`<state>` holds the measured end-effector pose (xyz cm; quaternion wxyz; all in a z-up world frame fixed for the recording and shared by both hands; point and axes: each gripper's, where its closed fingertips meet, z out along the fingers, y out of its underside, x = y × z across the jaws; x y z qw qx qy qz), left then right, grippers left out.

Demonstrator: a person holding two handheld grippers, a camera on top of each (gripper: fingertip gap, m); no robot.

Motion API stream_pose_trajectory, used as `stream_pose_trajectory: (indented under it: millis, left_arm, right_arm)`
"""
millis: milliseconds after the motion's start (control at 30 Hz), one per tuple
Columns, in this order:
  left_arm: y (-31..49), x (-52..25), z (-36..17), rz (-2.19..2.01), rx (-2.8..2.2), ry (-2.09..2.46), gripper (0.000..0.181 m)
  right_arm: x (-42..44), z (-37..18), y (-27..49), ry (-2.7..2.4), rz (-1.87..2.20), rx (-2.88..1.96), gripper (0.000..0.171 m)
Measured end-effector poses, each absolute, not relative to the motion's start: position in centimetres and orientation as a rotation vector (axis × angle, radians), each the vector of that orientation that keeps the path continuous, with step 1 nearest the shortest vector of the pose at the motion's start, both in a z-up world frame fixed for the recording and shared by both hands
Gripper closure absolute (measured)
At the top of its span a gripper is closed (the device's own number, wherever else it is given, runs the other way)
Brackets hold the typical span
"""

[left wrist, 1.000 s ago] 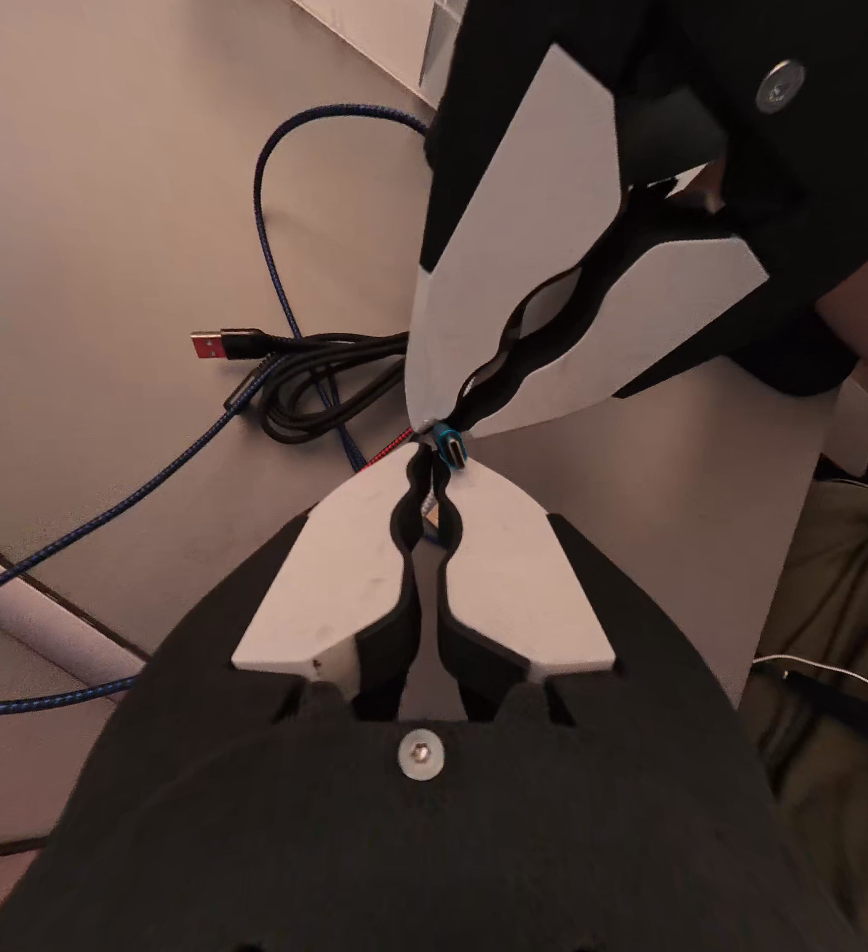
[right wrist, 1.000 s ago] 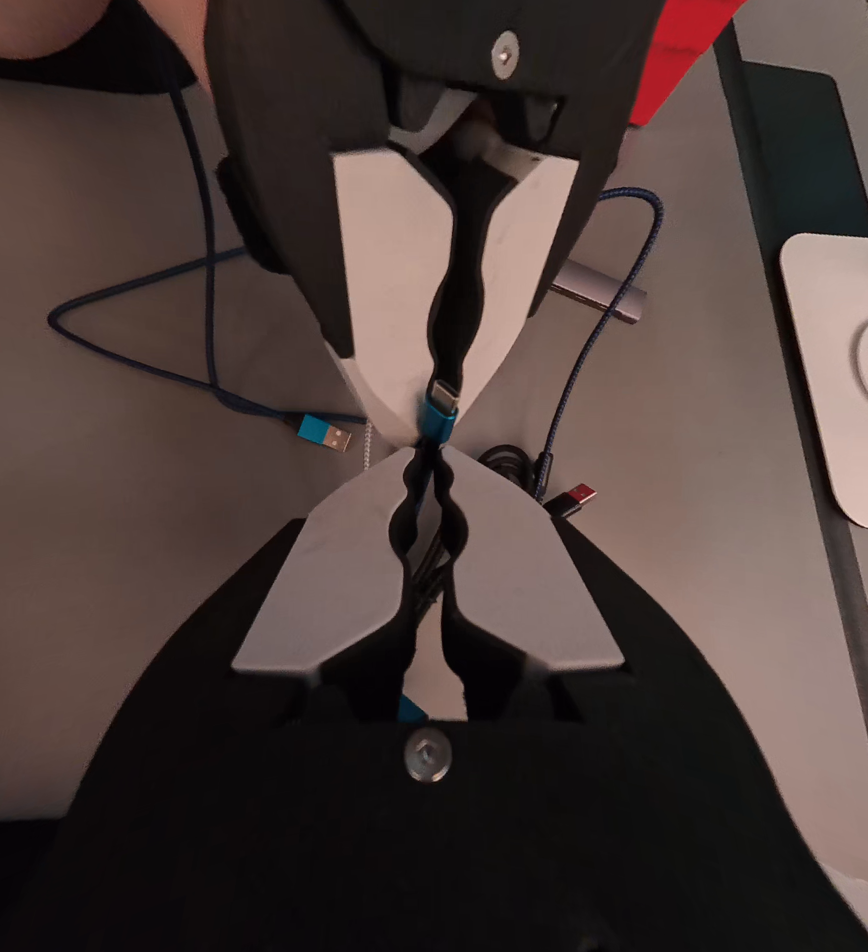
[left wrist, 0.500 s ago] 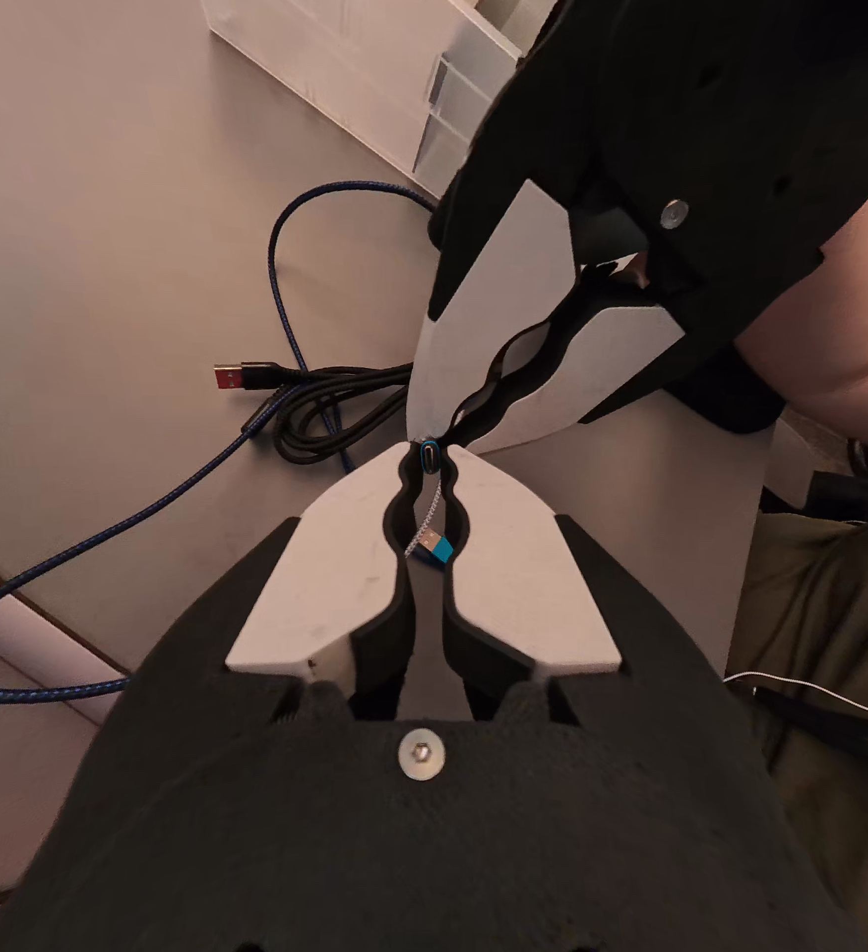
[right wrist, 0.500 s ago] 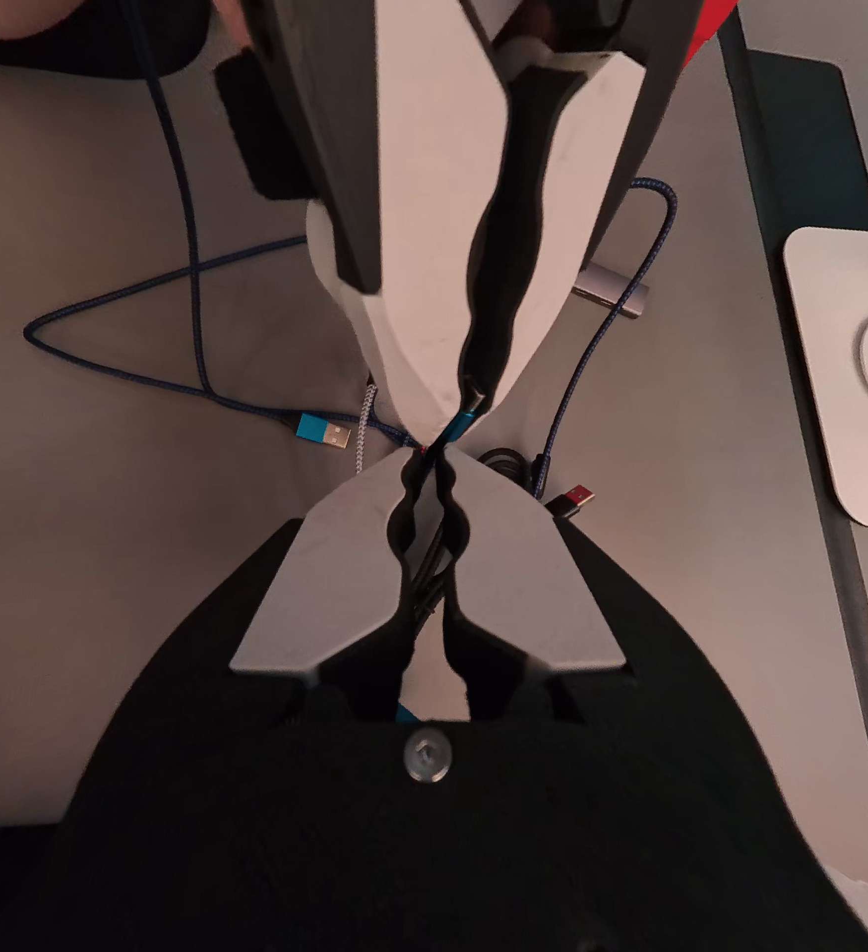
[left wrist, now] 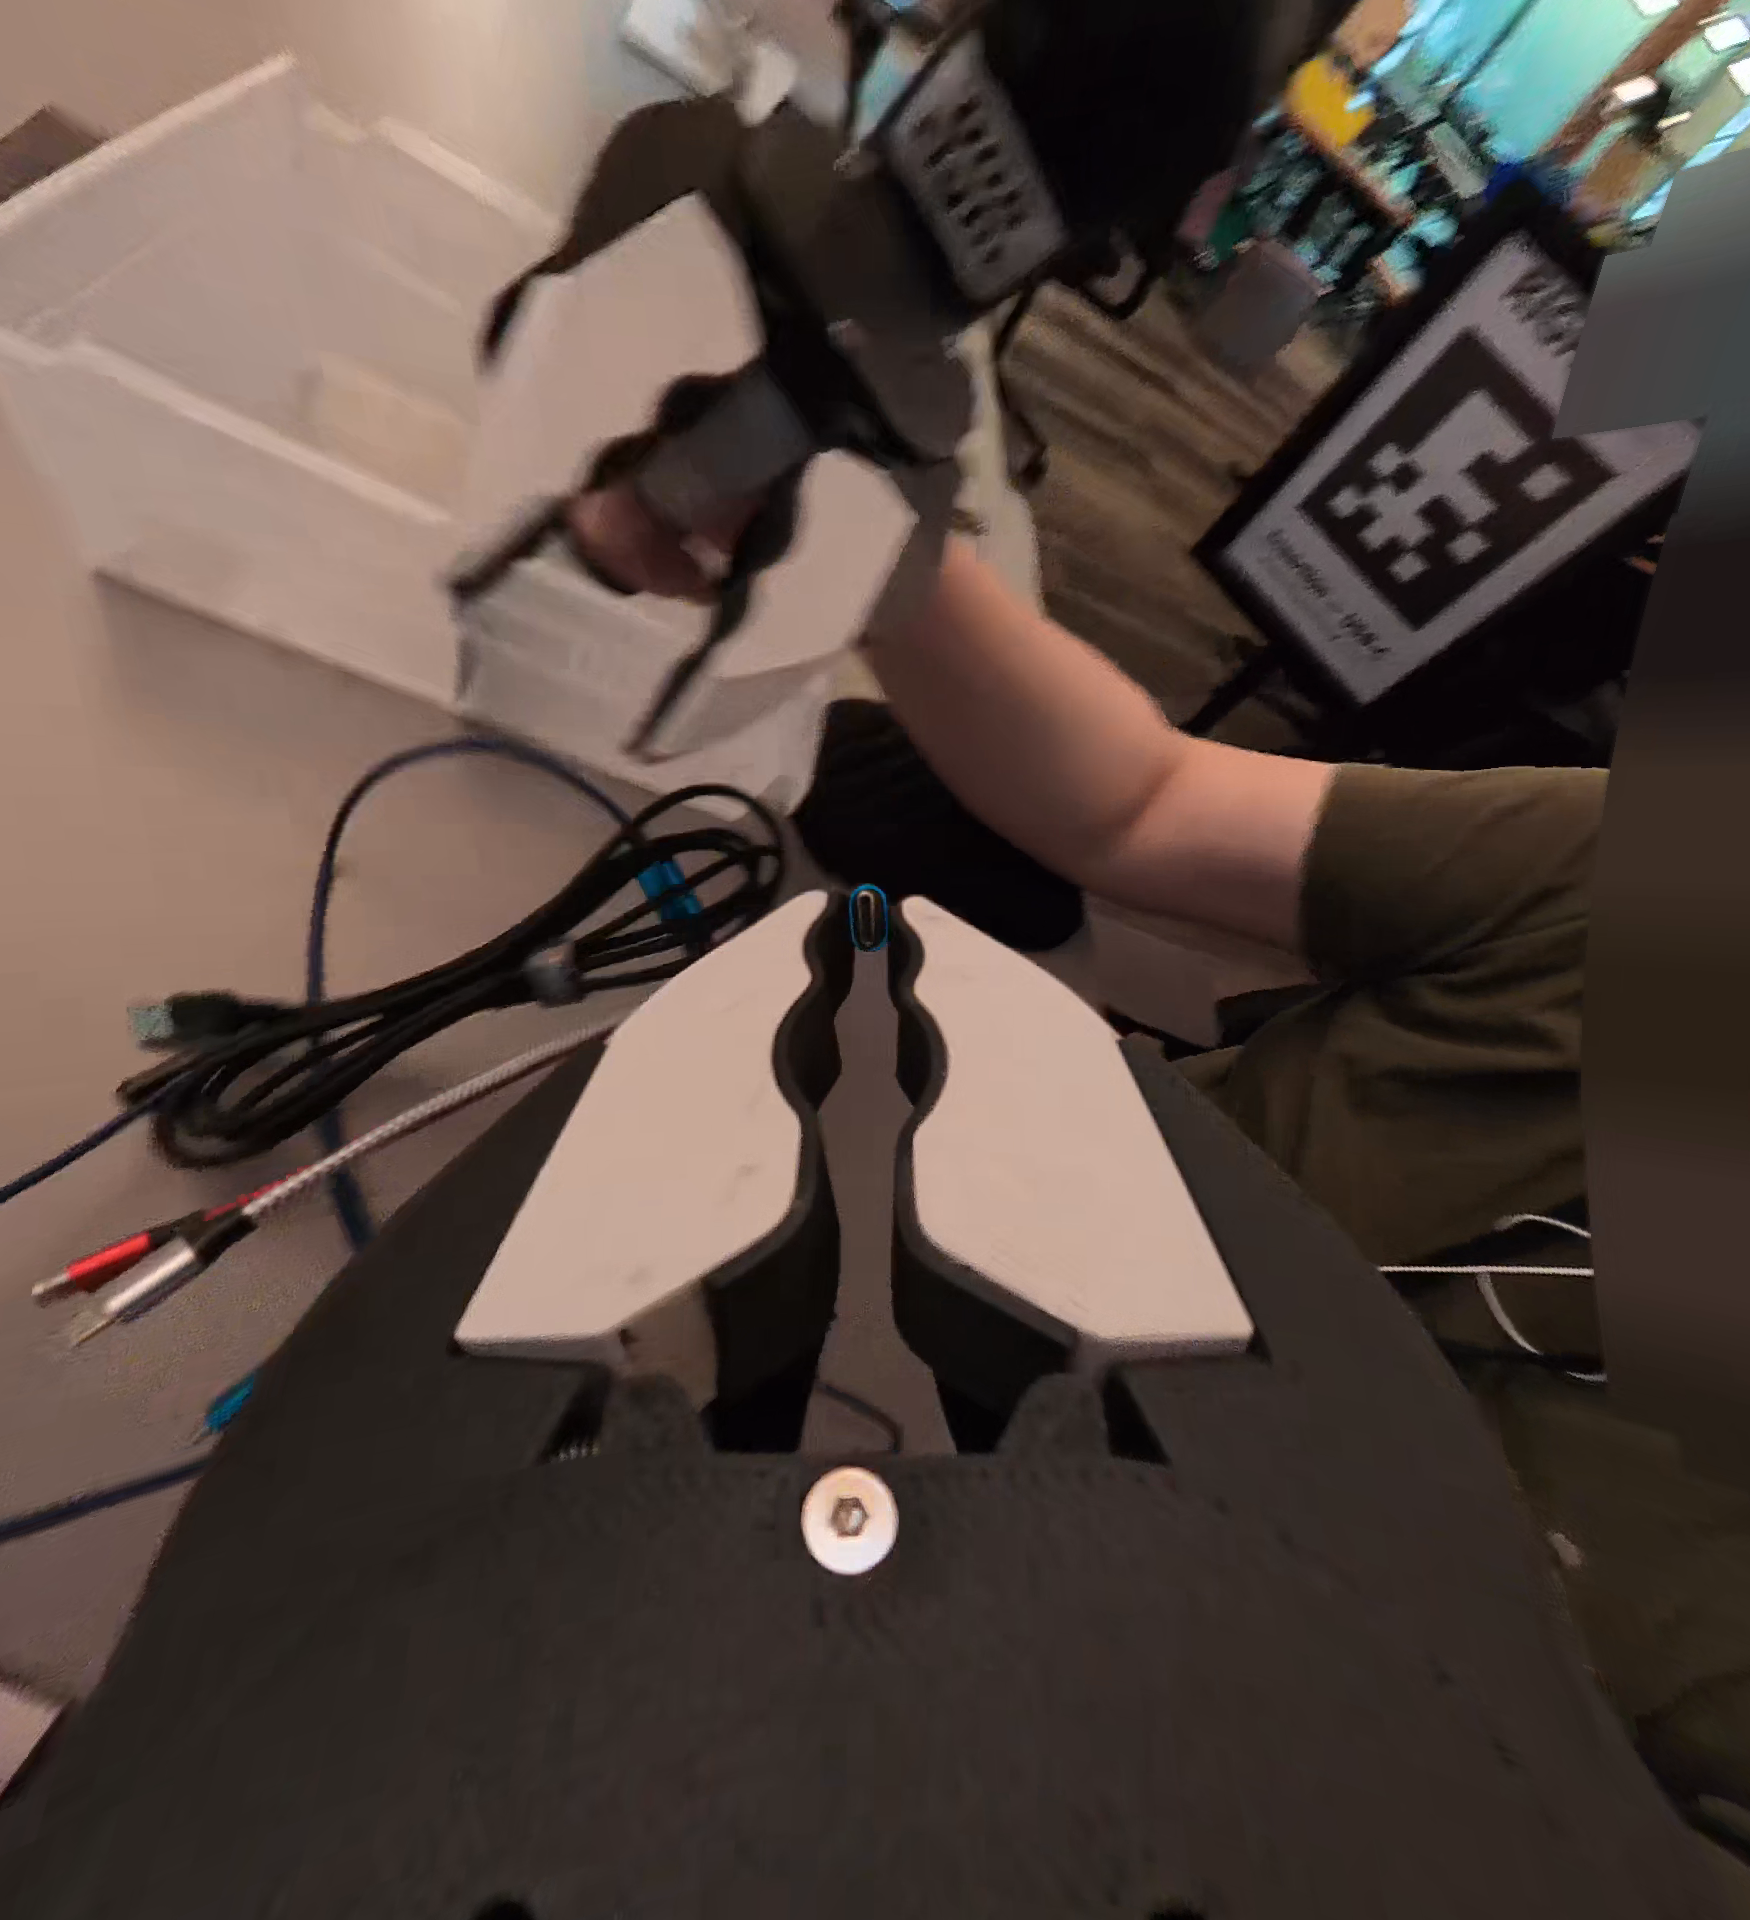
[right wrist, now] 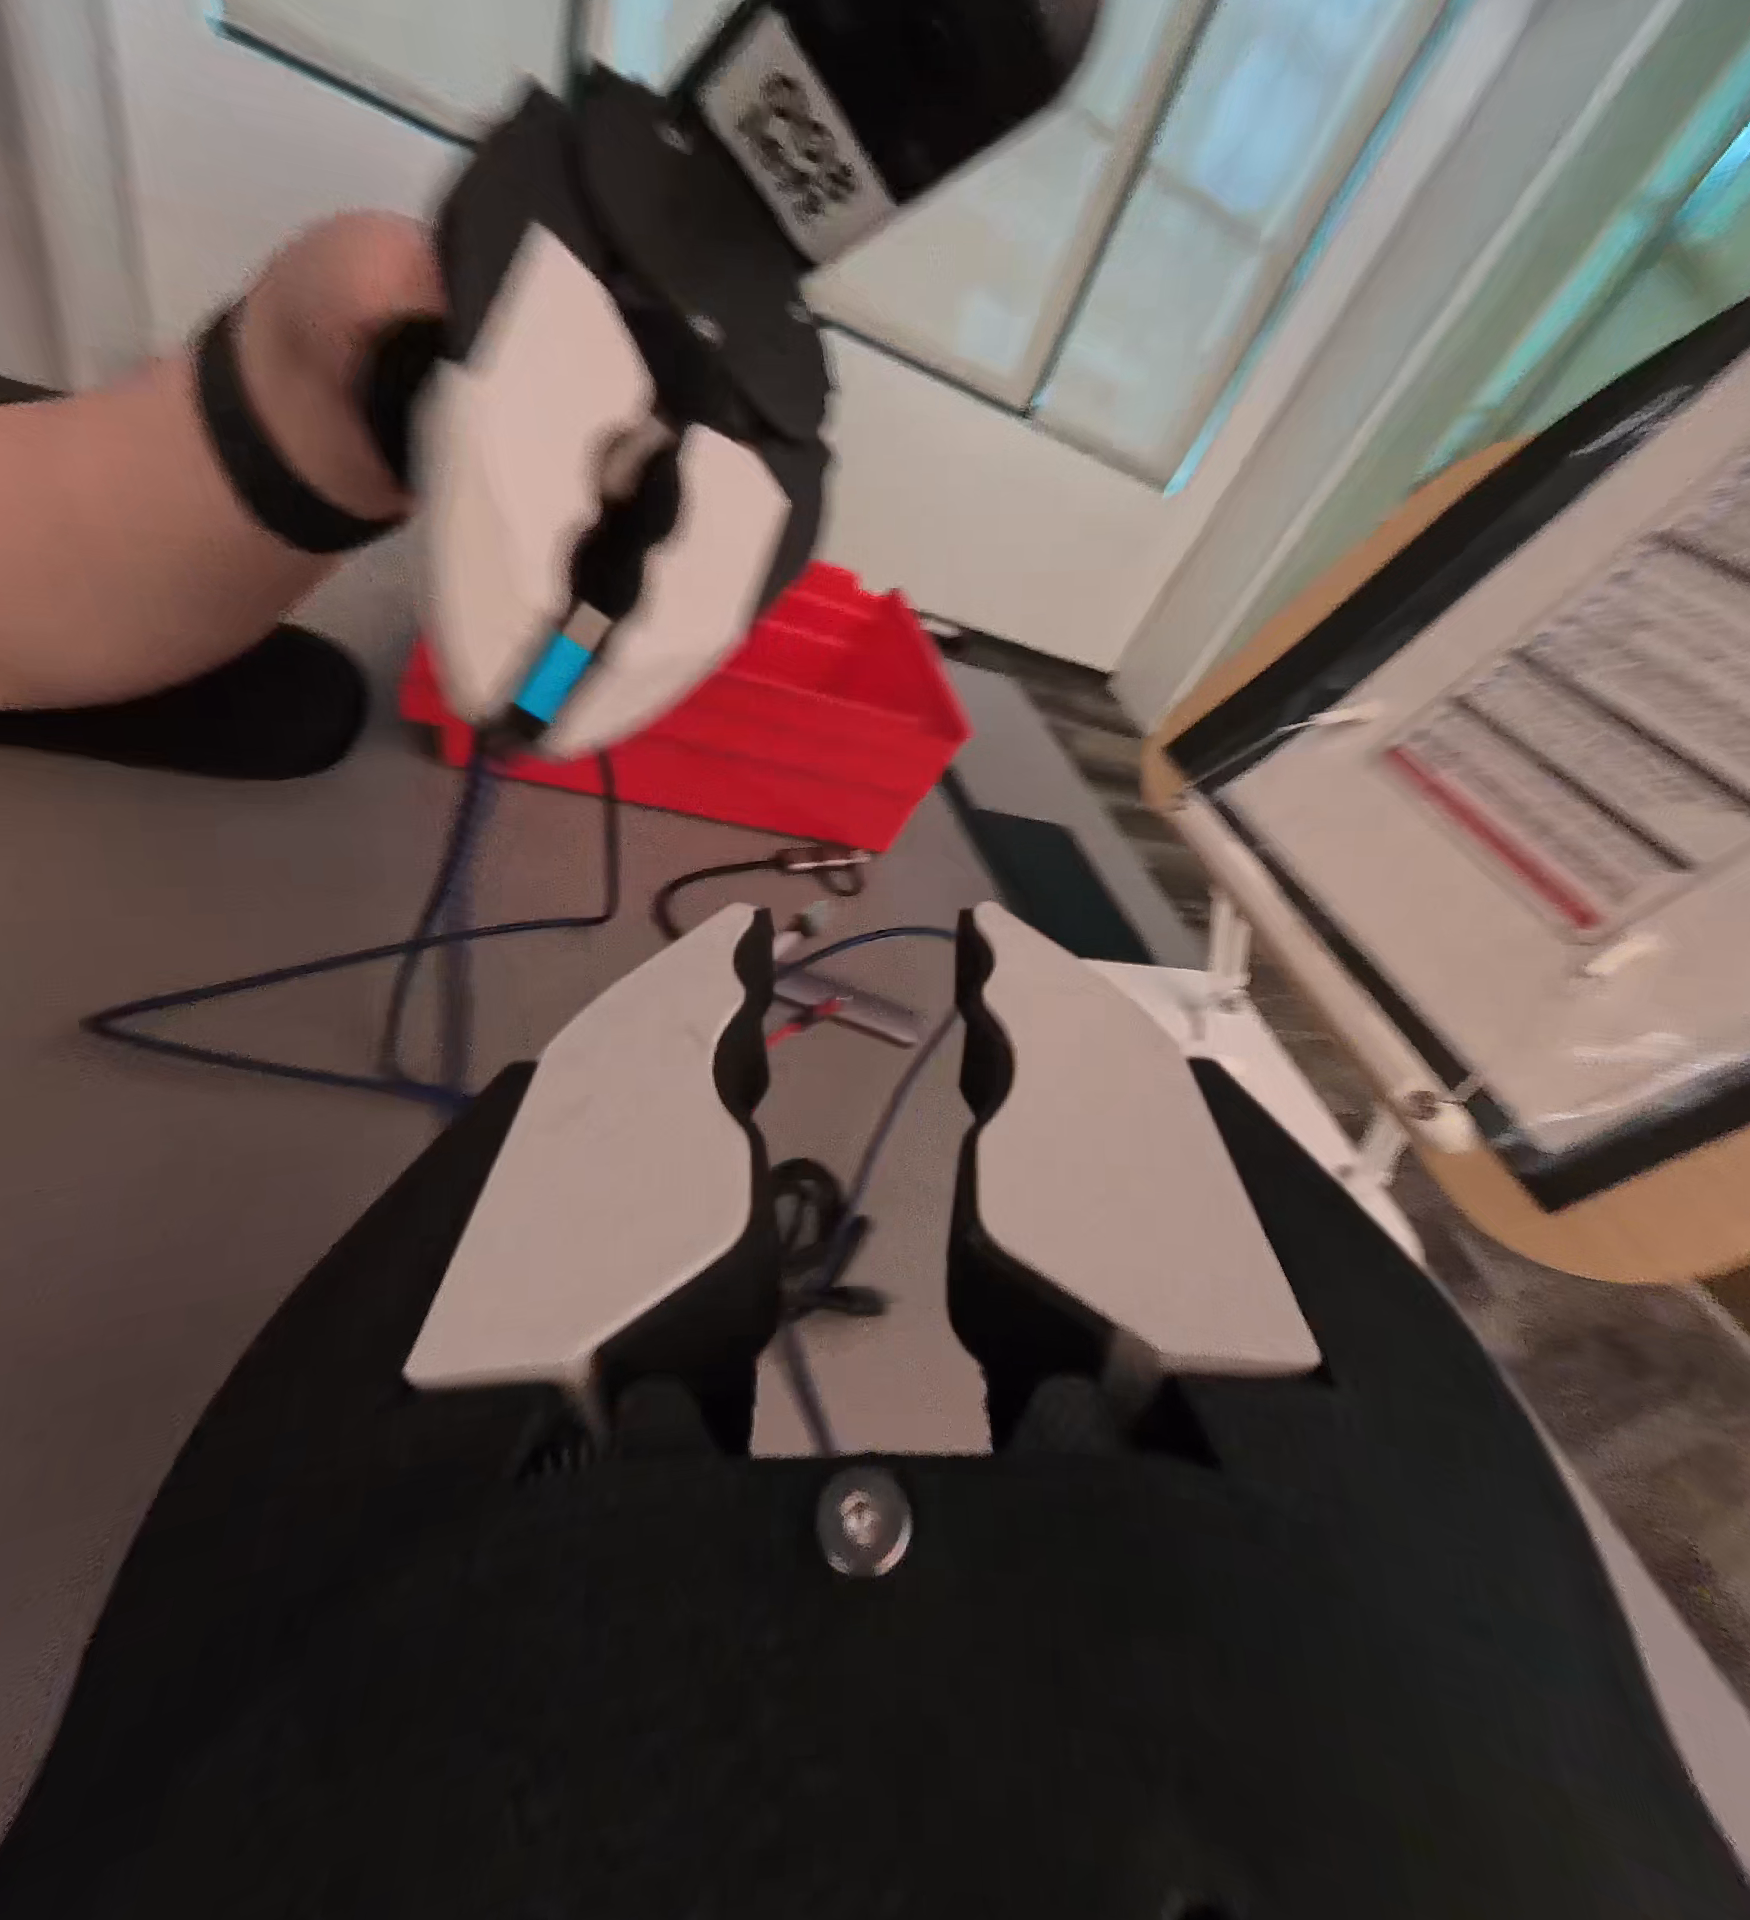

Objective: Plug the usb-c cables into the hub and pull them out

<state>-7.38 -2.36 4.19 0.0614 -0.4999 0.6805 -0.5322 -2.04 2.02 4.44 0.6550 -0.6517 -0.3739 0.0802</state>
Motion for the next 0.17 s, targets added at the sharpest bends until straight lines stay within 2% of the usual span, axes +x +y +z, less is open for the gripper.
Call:
stream_pose_trajectory:
  millis: [167]
  left_arm:
    - [-6.9, -10.6, 9.5, -1.875, -1.191, 2.111, 0.176]
  right_arm:
    - [-4.5, 4.5, 2.9, -1.005, -0.203, -1.373, 0.125]
